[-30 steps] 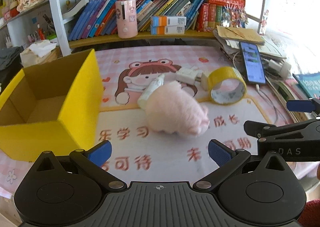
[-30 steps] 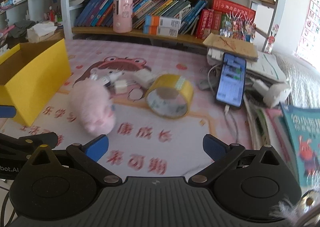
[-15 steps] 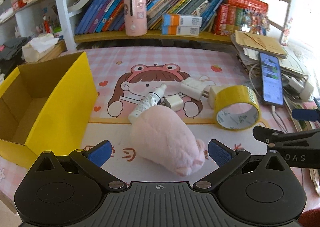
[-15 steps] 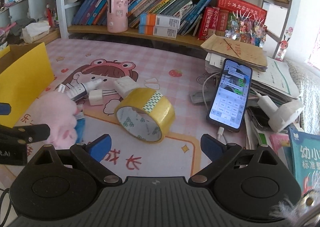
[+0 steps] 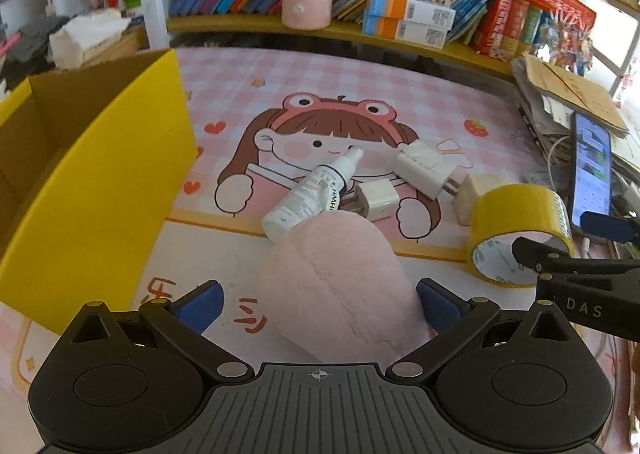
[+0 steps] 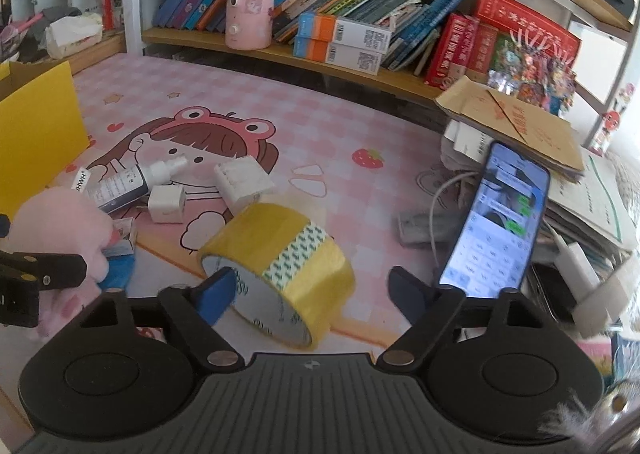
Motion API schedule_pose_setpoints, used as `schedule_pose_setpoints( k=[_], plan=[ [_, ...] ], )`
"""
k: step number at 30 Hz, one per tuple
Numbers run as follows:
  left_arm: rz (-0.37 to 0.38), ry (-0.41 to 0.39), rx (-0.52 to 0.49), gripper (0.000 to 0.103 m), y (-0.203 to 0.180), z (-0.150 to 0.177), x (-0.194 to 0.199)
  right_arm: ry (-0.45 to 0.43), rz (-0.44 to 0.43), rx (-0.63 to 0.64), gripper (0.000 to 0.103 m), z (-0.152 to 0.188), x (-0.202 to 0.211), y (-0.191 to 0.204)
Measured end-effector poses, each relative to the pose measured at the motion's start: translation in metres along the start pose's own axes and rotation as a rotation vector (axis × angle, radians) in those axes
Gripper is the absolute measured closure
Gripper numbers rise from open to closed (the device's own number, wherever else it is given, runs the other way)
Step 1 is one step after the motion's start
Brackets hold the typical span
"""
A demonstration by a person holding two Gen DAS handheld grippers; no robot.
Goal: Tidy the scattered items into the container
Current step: 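Grasp the pink plush pig with the left tool while the right tool grasps the yellow tape roll, then carry the plush pig and tape roll toward the yellow box with both tools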
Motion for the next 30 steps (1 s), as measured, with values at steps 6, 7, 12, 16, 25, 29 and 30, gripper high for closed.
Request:
schedule_pose_setpoints(
  k=[6,7,12,16,25,29,30],
  plan=[
    [0.019,0.021,0.033,0.016,0.001,0.000,-0.008,0.019,-0.002,-0.014,0.063,0.000,-0.010,-0.003],
    [0.024,0.026,0.036,0.020,0.002,0.000,-0.009,0.017,0.001,-0.018,0.063,0.000,-0.011,-0.004],
    [0.012,0.030,0.030,0.035,0.001,0.000,-0.005,0.024,-0.018,-0.061,0.090,0.003,-0.010,-0.012],
    [-0.001,0.006,0.022,0.038,0.002,0.003,0.009,0.031,-0.043,-0.081,0.094,0.006,-0.006,-0.014],
    [0.004,-0.072,-0.002,0.040,0.003,0.009,0.039,0.049,-0.095,-0.120,0.095,0.013,0.016,-0.010],
    [0.009,-0.094,-0.001,0.040,0.001,0.012,0.048,0.071,-0.125,-0.111,0.095,0.018,0.025,-0.008],
    [0.011,-0.096,-0.003,0.040,0.000,0.014,0.050,0.075,-0.133,-0.106,0.095,0.019,0.026,-0.006]
  ],
)
Point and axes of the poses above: each gripper's, at about its wrist camera, not at the fingertips, and x roughly against the way its jaws point, y to its left, z to its underside, the point moved 2 cm from there along -x, roughly the way its jaws point, and after that the axes turned 12 degrees about z, right-handed, at the moved point
